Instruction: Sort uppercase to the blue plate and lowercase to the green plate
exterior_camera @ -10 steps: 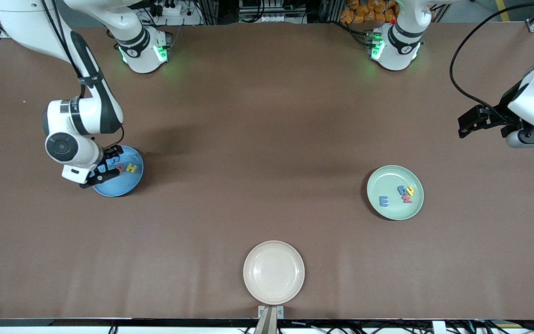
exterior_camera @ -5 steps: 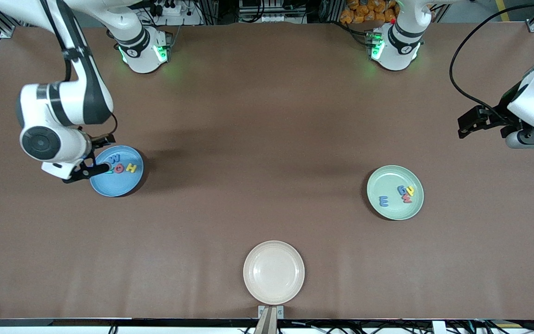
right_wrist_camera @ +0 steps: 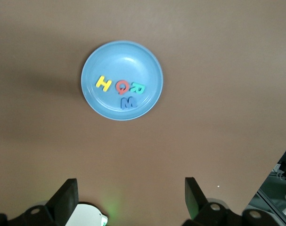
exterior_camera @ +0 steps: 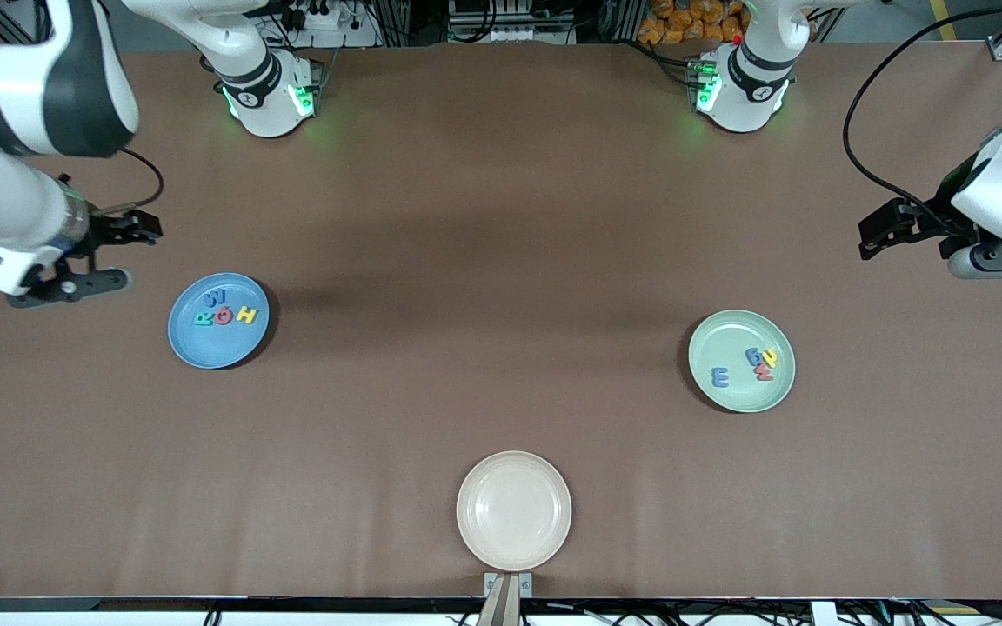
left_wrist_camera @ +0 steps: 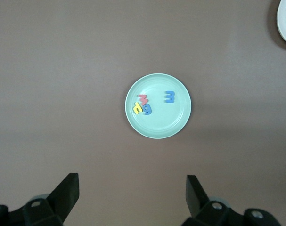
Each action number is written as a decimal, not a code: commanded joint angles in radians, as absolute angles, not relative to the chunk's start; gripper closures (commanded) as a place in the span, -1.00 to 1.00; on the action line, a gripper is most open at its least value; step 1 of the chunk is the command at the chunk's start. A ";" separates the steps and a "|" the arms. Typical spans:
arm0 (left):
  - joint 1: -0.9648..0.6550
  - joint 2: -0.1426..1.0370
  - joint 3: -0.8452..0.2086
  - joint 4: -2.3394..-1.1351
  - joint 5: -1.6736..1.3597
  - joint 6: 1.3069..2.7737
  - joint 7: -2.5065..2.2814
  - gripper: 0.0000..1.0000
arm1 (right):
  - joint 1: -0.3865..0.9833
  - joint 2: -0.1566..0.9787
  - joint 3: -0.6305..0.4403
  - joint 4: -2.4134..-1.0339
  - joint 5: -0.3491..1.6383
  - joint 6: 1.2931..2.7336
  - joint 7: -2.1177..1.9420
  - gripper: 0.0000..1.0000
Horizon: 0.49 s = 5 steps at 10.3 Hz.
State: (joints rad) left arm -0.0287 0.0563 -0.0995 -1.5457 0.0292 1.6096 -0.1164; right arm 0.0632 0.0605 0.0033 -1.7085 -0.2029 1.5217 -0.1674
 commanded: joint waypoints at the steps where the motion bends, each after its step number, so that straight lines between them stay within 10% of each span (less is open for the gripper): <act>1: -0.028 0.057 -0.100 -1.534 0.044 1.597 -0.101 -1.00 | 0.025 0.078 0.014 -1.583 -0.151 1.518 -0.158 -1.00; 5: -0.026 0.057 -0.100 -1.532 0.044 1.597 -0.101 -1.00 | 0.035 0.074 -0.072 -1.525 -0.077 1.631 -0.172 -1.00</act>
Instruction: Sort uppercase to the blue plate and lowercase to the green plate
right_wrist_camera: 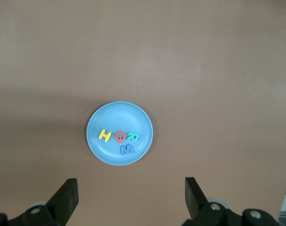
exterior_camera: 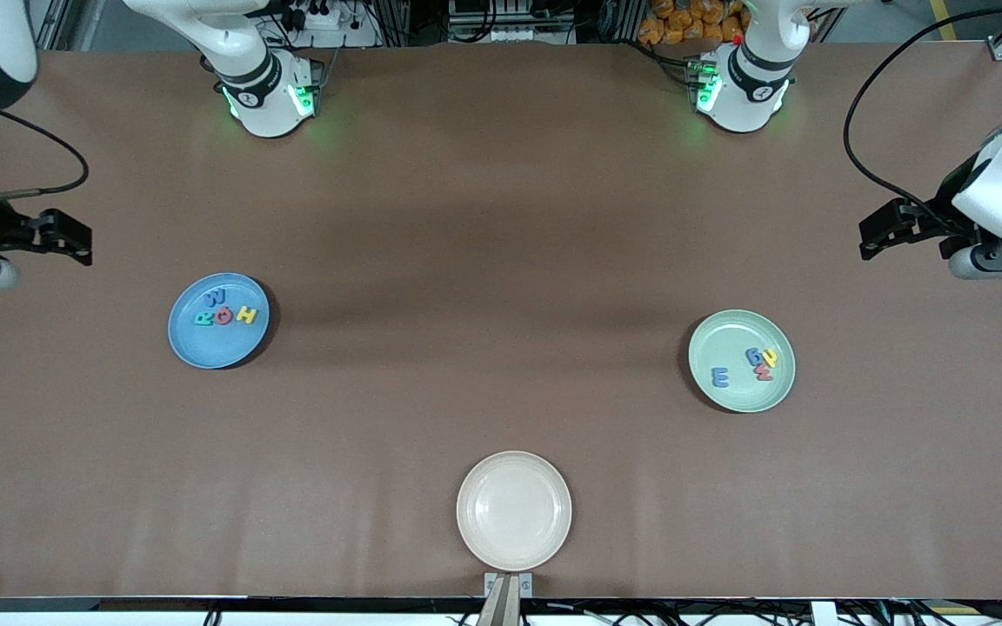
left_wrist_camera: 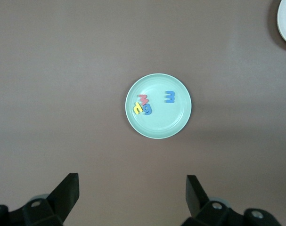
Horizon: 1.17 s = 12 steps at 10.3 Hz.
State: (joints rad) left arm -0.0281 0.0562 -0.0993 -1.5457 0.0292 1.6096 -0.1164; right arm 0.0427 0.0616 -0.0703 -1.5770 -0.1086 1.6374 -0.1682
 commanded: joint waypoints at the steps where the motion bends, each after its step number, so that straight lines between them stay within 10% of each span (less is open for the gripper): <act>1: -0.026 0.057 -0.100 -1.532 0.044 1.598 -0.101 -1.00 | 0.035 0.072 -0.087 -1.511 -0.066 1.632 -0.175 -1.00; 12: -0.025 0.057 -0.100 -1.531 0.045 1.603 -0.101 -1.00 | 0.017 0.037 -0.133 -1.482 0.064 1.534 -0.029 -1.00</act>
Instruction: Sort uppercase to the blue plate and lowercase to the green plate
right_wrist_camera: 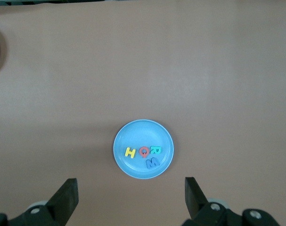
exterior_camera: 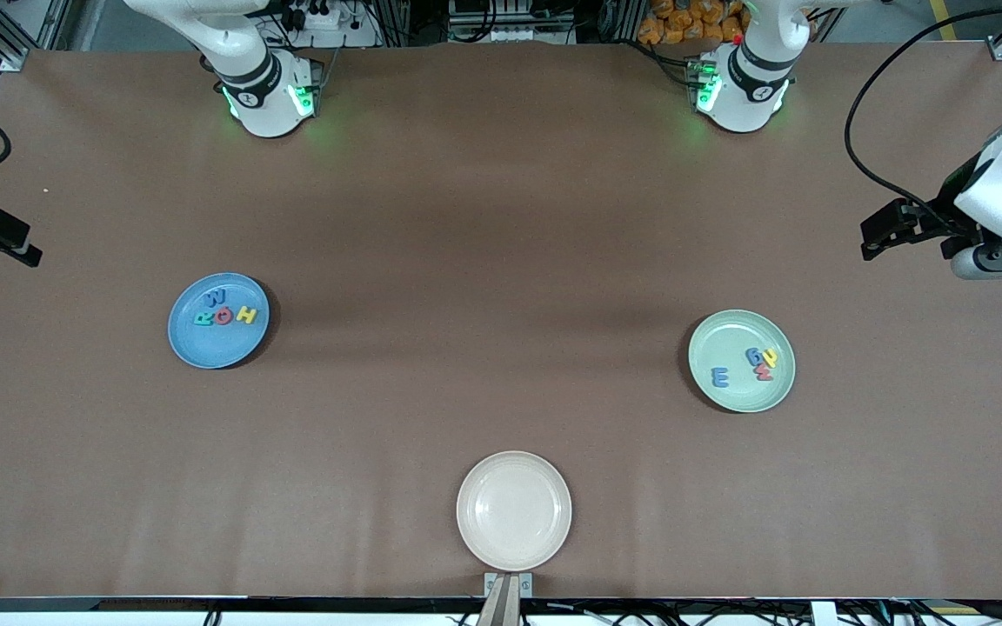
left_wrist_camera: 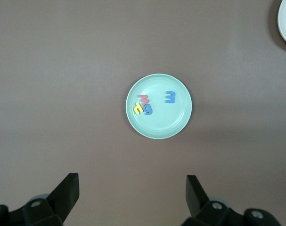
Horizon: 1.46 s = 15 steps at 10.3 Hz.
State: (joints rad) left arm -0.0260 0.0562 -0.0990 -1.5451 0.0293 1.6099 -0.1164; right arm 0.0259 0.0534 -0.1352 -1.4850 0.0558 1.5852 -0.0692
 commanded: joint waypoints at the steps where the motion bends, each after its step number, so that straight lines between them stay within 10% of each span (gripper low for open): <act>1: -0.025 0.057 -0.100 -1.532 0.046 1.603 -0.101 -1.00 | 0.015 0.034 -0.132 -1.482 0.049 1.513 0.007 -1.00; 15: -0.023 0.049 -0.100 -1.529 0.044 1.606 -0.100 -1.00 | 0.018 0.012 -0.123 -1.479 -0.014 1.379 0.023 -1.00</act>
